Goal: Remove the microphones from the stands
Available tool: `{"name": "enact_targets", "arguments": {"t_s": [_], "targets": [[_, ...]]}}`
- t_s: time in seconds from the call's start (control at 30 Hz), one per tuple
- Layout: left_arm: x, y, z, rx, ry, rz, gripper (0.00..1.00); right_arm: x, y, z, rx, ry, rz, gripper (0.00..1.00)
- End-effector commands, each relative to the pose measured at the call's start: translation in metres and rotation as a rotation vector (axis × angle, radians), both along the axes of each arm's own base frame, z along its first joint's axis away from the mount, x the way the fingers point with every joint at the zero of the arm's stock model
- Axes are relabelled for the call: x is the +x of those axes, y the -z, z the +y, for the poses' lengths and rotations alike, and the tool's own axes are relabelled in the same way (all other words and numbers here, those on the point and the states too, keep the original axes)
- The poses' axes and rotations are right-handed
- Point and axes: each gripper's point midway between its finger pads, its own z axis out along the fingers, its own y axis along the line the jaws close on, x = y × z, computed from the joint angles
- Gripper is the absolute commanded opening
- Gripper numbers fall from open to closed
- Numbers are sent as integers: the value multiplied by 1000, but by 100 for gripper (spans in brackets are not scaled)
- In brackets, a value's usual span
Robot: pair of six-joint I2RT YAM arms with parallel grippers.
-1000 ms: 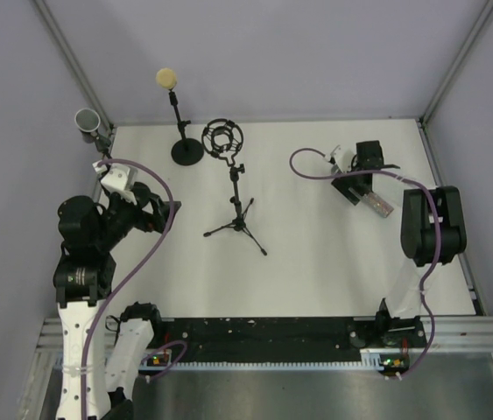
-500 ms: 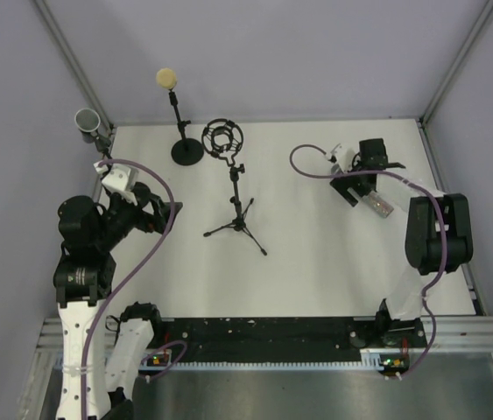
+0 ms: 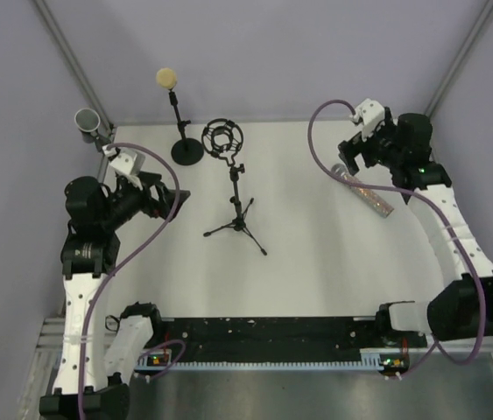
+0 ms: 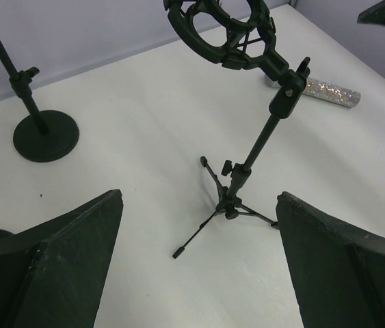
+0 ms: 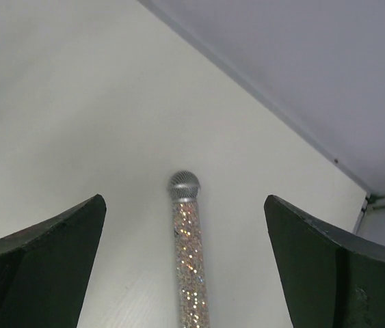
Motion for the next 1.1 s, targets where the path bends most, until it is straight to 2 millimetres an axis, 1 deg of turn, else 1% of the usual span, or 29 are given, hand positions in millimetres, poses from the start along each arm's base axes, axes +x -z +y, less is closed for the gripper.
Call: {"name": "enact_targets", "arguments": {"t_s": [0.0,0.03,0.07,0.13,0.17,0.2,0.23,0.3,0.33,0.43,0.57,0.6,0.67,0.7,0.77,0.83,0.9,0.93,1.07], "targets": [[9,-8,-15,-18,117,-86,99,-49,-69,65,251,-282,-123,99],[11,-4,-17,-22,134,-90,99,-60,-78,77,280,-332,-156,99],[12,4,-19,-28,153,-82,99,-75,-87,88,319,-377,-184,99],[12,14,-23,-34,191,-86,99,-94,-92,105,371,-438,-231,99],[11,19,-26,-36,213,-86,99,-103,-97,114,390,-471,-282,99],[9,24,-28,-37,233,-88,99,-114,-98,127,411,-513,-311,99],[8,28,-30,-39,246,-92,99,-122,-98,134,424,-531,-340,99],[7,39,-31,-42,263,-95,99,-134,-93,148,445,-559,-375,98],[6,43,-33,-47,272,-91,99,-135,-87,154,459,-560,-360,98],[5,47,-35,-49,289,-113,99,-135,-73,169,497,-566,-327,95],[3,51,-33,-37,287,-106,99,-129,-55,187,522,-546,-292,94],[2,52,-32,-35,287,-101,99,-130,-53,193,532,-548,-282,94],[1,48,-31,-32,291,-111,99,-127,-42,205,535,-543,-259,94],[-1,53,-30,-38,285,-83,99,-128,-38,213,536,-549,-244,93],[-1,53,-27,-41,279,-82,99,-128,-26,229,521,-556,-209,93],[0,53,-23,-44,263,-79,99,-129,-9,247,507,-563,-168,92],[1,54,-20,-50,252,-76,99,-130,1,261,490,-555,-154,91],[2,53,-18,-54,247,-75,99,-129,9,265,478,-541,-149,90],[3,58,-14,-63,230,-64,99,-125,28,279,444,-485,-146,86]]}}
